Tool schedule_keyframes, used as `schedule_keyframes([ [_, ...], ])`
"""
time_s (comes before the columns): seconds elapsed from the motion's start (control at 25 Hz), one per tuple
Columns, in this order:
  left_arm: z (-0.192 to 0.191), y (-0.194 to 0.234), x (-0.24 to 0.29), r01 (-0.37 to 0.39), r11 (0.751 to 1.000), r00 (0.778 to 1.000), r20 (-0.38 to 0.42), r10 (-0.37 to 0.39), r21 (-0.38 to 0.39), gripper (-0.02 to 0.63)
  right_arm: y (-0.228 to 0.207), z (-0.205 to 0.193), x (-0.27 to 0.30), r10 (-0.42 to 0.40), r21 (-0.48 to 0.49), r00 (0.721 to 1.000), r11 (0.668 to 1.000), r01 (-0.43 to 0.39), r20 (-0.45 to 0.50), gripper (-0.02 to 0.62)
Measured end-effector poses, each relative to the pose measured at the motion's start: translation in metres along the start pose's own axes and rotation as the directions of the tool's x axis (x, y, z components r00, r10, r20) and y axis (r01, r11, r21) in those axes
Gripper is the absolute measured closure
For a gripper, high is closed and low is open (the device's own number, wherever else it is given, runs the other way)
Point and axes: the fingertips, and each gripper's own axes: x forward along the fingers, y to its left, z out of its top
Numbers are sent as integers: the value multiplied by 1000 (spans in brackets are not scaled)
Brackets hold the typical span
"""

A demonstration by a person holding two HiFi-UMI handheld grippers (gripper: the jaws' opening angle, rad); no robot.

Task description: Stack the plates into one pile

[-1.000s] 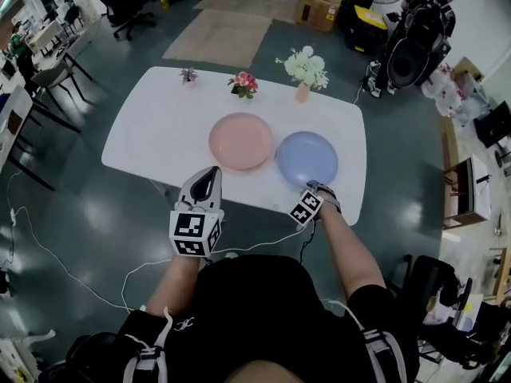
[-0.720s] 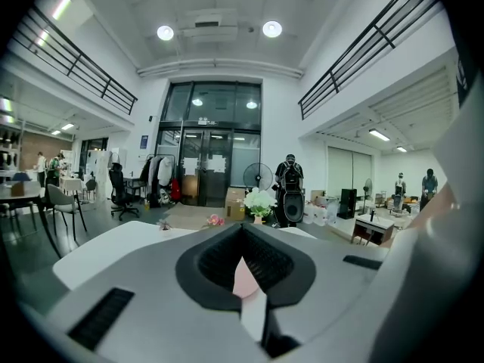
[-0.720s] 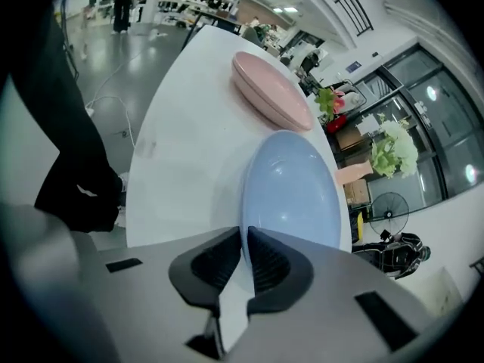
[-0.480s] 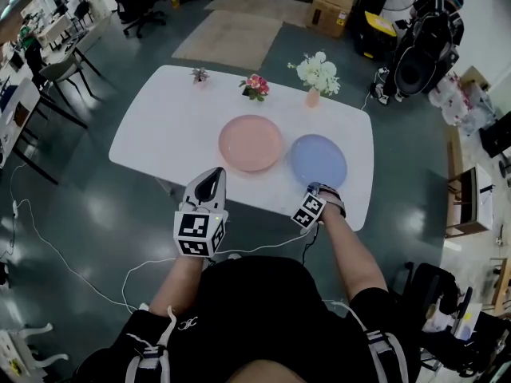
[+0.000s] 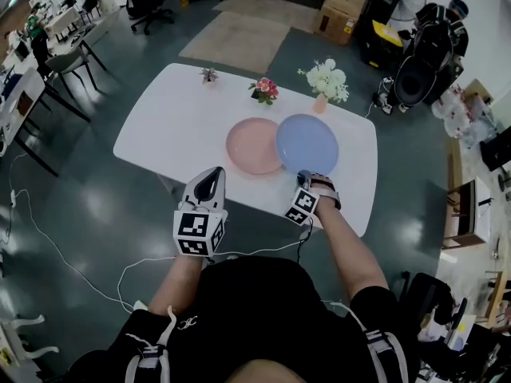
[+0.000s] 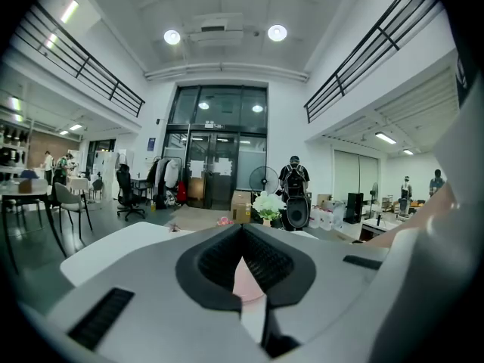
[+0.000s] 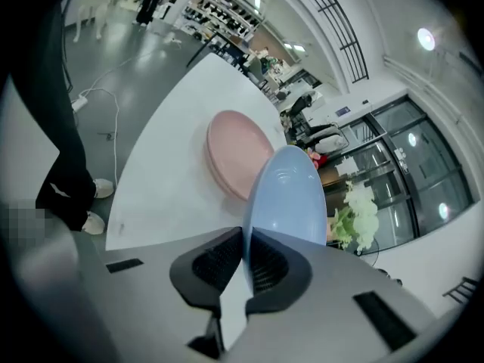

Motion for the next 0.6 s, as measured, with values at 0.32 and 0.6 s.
schedule_keyframes([
  [0.32, 0, 48, -24, -95, 995, 995, 18, 95, -15, 594, 3, 98, 9, 16, -118, 991, 993, 0, 132, 561],
  [0.6, 0, 87, -50, -178, 983, 983, 28, 179, -33, 594, 29, 141, 34, 87, -200, 987, 978, -59, 136, 560],
])
